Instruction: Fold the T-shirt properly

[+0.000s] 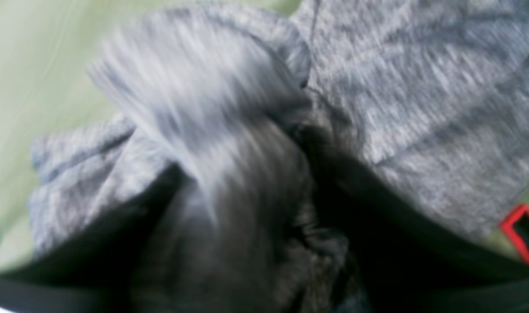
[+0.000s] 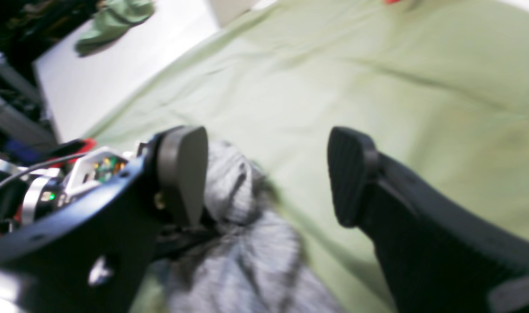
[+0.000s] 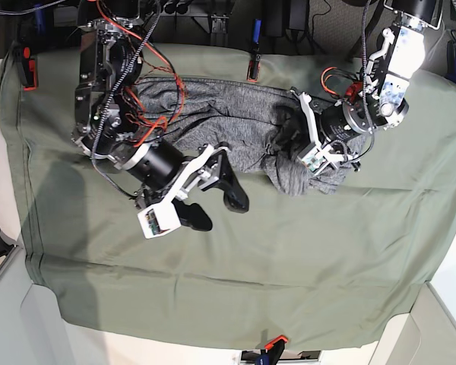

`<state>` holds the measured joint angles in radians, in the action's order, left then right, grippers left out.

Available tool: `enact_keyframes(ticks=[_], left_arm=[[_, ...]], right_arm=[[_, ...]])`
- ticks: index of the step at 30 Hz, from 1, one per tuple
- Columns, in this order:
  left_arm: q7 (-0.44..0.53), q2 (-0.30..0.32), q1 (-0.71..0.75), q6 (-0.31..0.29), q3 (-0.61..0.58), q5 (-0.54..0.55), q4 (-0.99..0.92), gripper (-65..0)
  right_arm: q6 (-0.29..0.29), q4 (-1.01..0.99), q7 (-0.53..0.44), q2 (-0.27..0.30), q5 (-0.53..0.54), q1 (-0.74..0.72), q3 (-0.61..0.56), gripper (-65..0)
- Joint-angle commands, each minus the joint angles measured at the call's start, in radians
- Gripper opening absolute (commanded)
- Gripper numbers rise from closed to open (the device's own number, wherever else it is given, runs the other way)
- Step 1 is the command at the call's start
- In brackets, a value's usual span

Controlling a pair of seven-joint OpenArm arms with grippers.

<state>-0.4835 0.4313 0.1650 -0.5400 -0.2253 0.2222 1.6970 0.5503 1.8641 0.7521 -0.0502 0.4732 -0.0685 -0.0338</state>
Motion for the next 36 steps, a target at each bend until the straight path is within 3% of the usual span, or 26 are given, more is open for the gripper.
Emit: enact_keyframes(ticks=[1, 10, 17, 22, 28, 32, 36], left_arm=[[-0.008, 0.007, 0.002, -0.002, -0.008, -0.01, 0.005, -25.5], [-0.063, 0.021, 0.014, -0.003, -0.013, 0.006, 0.197, -25.5], [-0.052, 0.034, 0.021, -0.007, -0.013, 0.019, 0.227, -25.5], [-0.064, 0.035, 0.024, -0.113, -0.013, 0.153, 0.226, -25.5], [-0.098, 0.035, 0.023, -0.158, -0.013, 0.241, 0.226, -25.5], [-0.098, 0.035, 0.024, -0.158, -0.012, 0.258, 0.226, -25.5], [-0.098, 0.035, 0.023, -0.158, -0.011, 0.298, 0.226, -25.5]], right_arm=[[-0.002, 0.029, -0.01, 0.0, 0.026, -0.01, 0.01, -22.6], [0.001, 0.057, 0.011, 0.067, 0.142, 0.08, 0.201, -22.6], [0.007, 0.06, 0.041, 0.07, 0.187, 0.138, 0.356, -22.6], [0.007, 0.06, 0.071, 0.072, 0.219, 0.139, 0.41, -22.6], [0.006, 0.06, 0.091, 0.072, 0.213, 0.171, 0.412, -22.6], [0.001, 0.056, 0.08, 0.073, 0.124, 0.204, 0.412, -22.6], [-0.041, 0.02, 0.037, 0.112, 0.065, 0.259, 0.412, -22.6]])
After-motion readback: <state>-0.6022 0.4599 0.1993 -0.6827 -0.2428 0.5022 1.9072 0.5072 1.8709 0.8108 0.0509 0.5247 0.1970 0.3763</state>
